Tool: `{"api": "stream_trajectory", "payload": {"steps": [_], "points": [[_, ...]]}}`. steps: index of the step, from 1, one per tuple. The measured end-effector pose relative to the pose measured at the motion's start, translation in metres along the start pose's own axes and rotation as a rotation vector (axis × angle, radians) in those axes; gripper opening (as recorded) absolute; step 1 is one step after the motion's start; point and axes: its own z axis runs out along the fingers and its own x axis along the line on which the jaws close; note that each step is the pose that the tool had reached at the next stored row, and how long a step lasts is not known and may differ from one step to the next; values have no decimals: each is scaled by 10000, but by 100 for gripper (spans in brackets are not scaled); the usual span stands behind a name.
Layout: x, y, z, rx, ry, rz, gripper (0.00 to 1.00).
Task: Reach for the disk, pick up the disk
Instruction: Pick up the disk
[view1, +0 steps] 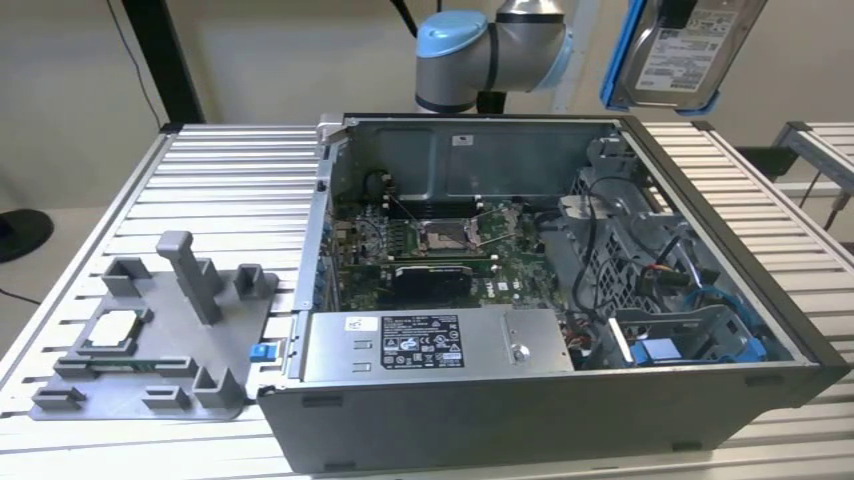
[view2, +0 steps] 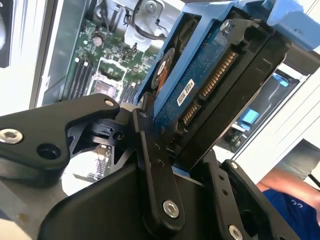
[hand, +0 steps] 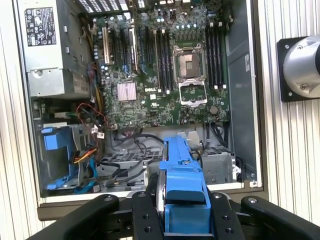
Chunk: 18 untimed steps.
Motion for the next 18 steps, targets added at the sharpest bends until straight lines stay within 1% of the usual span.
{"api": "stream_trajectory", "payload": {"steps": [18], "points": [[64,-83,6,1,6,0,0]]}}
